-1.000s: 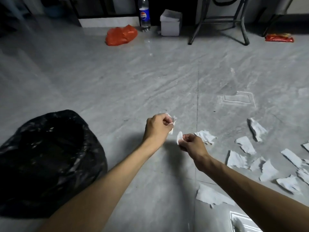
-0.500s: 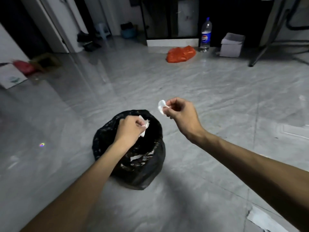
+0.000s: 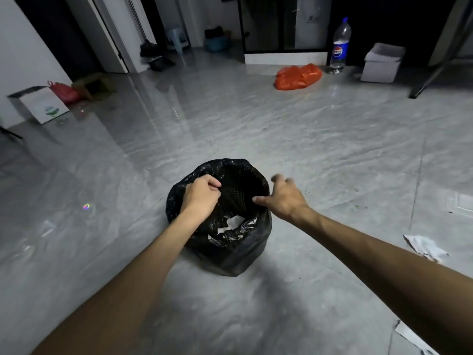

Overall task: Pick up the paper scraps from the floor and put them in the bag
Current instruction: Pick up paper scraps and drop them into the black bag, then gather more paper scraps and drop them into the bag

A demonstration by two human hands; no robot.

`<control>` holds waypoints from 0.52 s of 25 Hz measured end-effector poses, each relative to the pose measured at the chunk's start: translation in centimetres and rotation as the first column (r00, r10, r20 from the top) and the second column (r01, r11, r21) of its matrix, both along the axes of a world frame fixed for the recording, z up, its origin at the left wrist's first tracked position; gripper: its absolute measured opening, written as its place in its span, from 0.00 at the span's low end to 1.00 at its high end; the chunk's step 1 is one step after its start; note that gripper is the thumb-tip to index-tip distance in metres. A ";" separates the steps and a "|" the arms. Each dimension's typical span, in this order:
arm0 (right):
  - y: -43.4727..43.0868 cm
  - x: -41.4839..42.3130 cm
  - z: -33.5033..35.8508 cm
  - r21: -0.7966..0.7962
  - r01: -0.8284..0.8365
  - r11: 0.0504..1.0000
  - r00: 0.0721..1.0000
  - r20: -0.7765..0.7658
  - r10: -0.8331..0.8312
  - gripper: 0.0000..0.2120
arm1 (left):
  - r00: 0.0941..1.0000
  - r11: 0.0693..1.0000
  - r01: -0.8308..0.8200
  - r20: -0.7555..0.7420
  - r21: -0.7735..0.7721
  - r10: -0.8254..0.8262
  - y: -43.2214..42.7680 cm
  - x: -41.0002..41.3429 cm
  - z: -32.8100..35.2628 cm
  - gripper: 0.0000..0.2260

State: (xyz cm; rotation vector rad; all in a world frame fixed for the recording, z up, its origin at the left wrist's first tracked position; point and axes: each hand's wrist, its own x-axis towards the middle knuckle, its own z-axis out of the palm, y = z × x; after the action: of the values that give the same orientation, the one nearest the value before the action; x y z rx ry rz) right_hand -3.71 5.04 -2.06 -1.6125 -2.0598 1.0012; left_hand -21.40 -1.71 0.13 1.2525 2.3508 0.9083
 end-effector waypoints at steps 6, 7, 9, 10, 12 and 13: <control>-1.5 1.0 -0.7 -0.211 0.031 0.977 0.976 -0.203 -0.075 0.09 | 0.988 0.988 0.154 0.009 -0.032 -0.154 0.4 3.1 0.8 0.07; -1.2 2.1 -0.2 -0.194 0.049 0.980 0.977 -0.197 -0.088 0.08 | 0.983 0.982 0.185 0.010 -0.034 -0.185 0.6 4.0 0.9 0.07; -1.0 5.4 0.6 -0.193 0.082 0.978 0.981 -0.160 -0.114 0.11 | 0.968 0.967 0.251 0.008 -0.038 -0.251 1.1 6.2 1.2 0.07; -1.1 7.6 0.7 -0.207 0.101 0.973 0.984 -0.126 -0.129 0.11 | 0.958 0.957 0.286 0.003 -0.040 -0.287 1.4 7.5 1.3 0.07; -1.7 11.6 0.5 -0.243 0.131 0.961 0.984 -0.084 -0.155 0.12 | 0.937 0.936 0.350 -0.009 -0.037 -0.350 2.1 10.4 1.6 0.05; -2.2 13.5 0.5 -0.260 0.142 0.955 0.982 -0.083 -0.168 0.13 | 0.920 0.920 0.390 -0.013 -0.033 -0.391 2.4 12.3 1.8 0.05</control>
State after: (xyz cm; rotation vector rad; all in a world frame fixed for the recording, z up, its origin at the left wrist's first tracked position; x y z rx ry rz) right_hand 9.81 2.87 -1.60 -1.7718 -1.7631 1.3035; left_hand -9.13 0.67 1.95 1.6446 2.0070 0.7264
